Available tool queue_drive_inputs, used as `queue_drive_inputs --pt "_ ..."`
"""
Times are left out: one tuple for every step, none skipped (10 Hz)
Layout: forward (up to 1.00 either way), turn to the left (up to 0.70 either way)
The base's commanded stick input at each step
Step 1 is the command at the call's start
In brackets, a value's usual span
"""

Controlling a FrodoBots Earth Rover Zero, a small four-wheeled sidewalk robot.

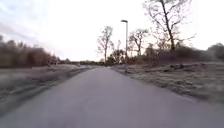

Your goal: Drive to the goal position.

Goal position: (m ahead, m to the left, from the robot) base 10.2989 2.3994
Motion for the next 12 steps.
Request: queue_drive_inputs --pt "1.0 0.01" --pt "1.0 0.01" --pt "1.0 0.01" --pt "1.0 0.01" --pt "1.0 0.01" --pt "1.0 0.01" --pt "1.0 0.01" --pt "1.0 0.01" --pt "1.0 0.01" --pt "1.0 0.01" --pt "1.0 0.01" --pt "1.0 0.01"
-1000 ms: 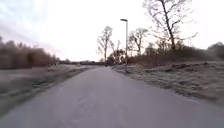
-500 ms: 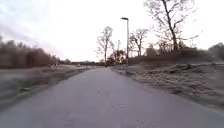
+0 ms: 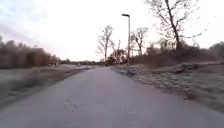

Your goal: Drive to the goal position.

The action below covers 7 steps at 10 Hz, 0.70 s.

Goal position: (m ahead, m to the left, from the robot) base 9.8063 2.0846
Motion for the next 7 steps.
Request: queue_drive_inputs --pt "1.0 0.01" --pt "1.0 0.01" --pt "1.0 0.01" --pt "1.0 0.01" --pt "1.0 0.01" --pt "1.0 0.01" --pt "1.0 0.01"
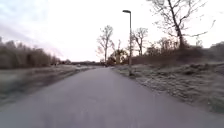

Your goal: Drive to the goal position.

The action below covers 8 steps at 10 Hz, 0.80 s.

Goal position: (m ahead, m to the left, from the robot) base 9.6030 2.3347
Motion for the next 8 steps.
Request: queue_drive_inputs --pt "1.0 0.01" --pt "1.0 0.01" --pt "1.0 0.01" --pt "1.0 0.01" --pt "1.0 0.01" --pt "1.0 0.14" --pt "1.0 0.27" --pt "1.0 0.28"
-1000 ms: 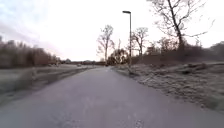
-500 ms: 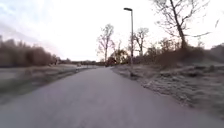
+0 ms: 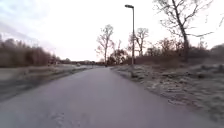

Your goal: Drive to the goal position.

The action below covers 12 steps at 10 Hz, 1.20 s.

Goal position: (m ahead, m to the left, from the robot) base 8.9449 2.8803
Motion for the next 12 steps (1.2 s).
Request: queue_drive_inputs --pt "1.0 0.18" --pt "1.0 0.07" --pt "1.0 0.02" --pt "1.0 0.01" --pt "1.0 0.01" --pt "1.0 0.01" --pt "1.0 0.01" --pt "1.0 0.01" --pt "1.0 0.01" --pt "1.0 0.01" --pt "1.0 0.01" --pt "1.0 0.01"
